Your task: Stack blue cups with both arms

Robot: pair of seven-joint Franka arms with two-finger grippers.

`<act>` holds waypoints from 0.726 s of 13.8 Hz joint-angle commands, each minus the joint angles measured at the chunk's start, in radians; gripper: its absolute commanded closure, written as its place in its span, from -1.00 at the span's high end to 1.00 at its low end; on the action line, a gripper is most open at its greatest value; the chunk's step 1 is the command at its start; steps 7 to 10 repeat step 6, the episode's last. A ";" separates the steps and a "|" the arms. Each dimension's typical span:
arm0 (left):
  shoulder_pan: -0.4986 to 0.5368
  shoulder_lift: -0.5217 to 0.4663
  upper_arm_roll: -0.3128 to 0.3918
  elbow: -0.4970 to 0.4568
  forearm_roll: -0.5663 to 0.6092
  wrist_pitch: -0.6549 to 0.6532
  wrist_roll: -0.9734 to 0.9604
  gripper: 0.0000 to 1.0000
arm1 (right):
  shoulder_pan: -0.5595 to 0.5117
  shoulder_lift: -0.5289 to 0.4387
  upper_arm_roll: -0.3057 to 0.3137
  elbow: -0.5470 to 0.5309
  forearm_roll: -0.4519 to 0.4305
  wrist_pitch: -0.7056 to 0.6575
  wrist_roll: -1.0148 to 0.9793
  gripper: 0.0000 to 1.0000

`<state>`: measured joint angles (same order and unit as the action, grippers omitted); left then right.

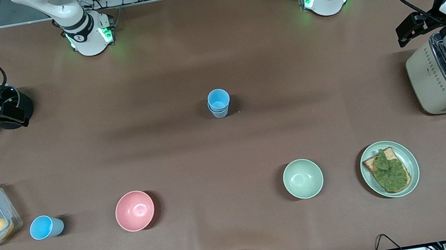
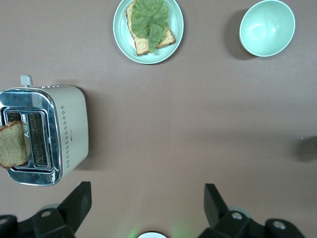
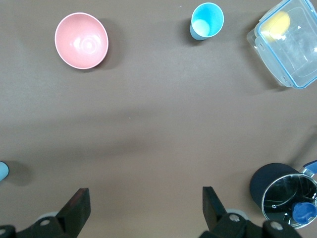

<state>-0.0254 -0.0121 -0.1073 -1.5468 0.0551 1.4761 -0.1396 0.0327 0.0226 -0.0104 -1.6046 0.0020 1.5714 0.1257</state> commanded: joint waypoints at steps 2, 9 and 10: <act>0.002 -0.006 -0.011 0.004 -0.023 -0.010 -0.018 1.00 | -0.008 -0.007 -0.003 0.000 0.012 0.031 0.012 1.00; 0.012 -0.008 -0.005 0.005 -0.055 -0.010 -0.025 1.00 | -0.008 -0.007 -0.003 -0.003 0.012 0.033 0.002 1.00; 0.012 -0.008 -0.005 0.005 -0.055 -0.010 -0.025 1.00 | -0.008 -0.007 -0.003 -0.003 0.012 0.033 0.002 1.00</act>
